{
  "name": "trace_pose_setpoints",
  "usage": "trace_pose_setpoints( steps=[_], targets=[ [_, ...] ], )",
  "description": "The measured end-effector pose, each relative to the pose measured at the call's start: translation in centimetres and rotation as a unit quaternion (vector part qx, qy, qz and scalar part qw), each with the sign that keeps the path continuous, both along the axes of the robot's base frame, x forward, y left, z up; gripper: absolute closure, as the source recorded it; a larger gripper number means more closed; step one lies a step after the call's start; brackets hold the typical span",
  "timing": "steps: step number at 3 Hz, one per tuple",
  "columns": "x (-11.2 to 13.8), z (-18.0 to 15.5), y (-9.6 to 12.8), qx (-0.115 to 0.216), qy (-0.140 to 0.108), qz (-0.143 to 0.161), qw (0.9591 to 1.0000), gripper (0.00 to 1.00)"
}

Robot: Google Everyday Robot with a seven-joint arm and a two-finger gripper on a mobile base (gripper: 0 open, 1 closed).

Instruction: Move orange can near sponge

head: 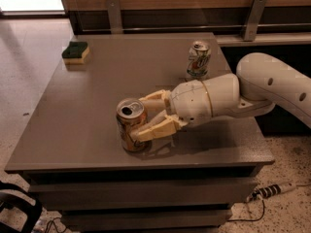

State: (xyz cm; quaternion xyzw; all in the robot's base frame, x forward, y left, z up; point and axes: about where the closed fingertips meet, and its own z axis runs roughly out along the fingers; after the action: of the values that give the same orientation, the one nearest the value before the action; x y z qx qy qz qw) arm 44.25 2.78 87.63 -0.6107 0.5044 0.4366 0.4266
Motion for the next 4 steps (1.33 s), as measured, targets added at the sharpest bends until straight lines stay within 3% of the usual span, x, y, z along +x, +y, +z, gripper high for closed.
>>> trace_pose_setpoints(
  steps=[1,3,4],
  targets=[
    [1.4,1.0,0.4,-0.007,0.008,-0.013,0.9999,1.00],
    [8.1,4.0,2.1,-0.022,0.007,-0.095,0.9952,1.00],
    [11.3,5.2,3.5,-0.020,0.003,-0.106,0.9941,1.00]
  ],
)
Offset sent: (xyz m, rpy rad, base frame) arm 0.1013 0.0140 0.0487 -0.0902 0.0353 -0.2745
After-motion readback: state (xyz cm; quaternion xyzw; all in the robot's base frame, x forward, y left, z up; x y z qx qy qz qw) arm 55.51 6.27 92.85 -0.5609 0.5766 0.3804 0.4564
